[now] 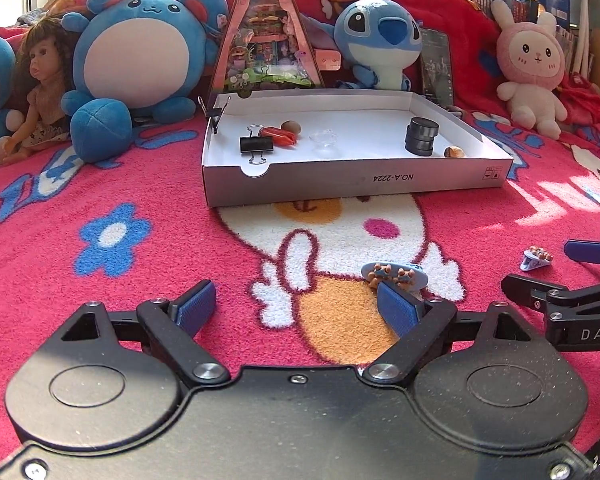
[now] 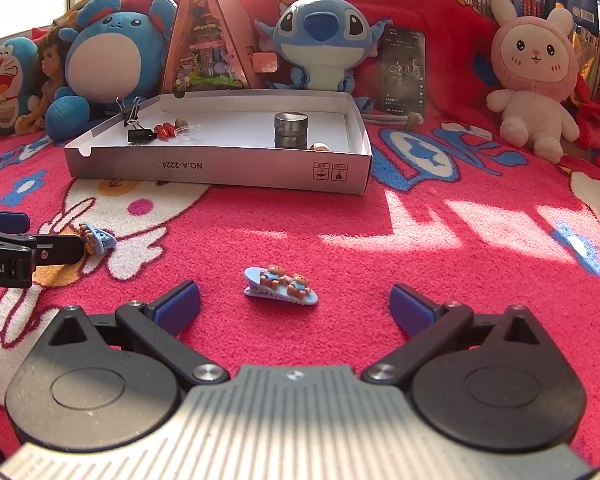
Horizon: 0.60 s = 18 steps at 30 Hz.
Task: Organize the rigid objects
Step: 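Grasp a blue hair clip with the left tool while the right grasps another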
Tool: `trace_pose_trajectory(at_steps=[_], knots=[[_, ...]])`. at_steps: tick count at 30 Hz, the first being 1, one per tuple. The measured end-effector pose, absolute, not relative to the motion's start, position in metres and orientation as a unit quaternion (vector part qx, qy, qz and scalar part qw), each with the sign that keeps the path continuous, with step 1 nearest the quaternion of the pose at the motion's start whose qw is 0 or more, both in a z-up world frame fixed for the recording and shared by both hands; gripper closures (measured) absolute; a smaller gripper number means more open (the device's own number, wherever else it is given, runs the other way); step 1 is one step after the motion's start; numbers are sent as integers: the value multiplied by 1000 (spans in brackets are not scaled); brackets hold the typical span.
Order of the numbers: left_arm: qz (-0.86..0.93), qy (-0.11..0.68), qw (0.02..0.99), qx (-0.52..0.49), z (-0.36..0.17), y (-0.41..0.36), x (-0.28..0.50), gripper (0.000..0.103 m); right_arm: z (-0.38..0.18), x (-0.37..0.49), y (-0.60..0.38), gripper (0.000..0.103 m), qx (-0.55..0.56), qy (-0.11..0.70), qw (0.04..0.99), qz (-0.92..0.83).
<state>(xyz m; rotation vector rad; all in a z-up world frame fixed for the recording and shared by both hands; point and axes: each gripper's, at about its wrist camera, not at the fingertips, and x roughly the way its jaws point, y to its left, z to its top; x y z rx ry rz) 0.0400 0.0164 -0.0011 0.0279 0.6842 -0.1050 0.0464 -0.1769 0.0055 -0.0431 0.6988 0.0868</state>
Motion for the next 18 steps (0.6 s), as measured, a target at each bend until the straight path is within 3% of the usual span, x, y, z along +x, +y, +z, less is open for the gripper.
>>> trace_pose_trajectory(at_steps=[10, 18], knots=[[-96, 318, 943, 14, -2, -8, 31, 16, 6, 40, -173, 0, -16, 342, 939, 43], [-102, 308, 946, 22, -3, -10, 34, 29, 5, 39, -170, 0, -11, 335, 942, 30]])
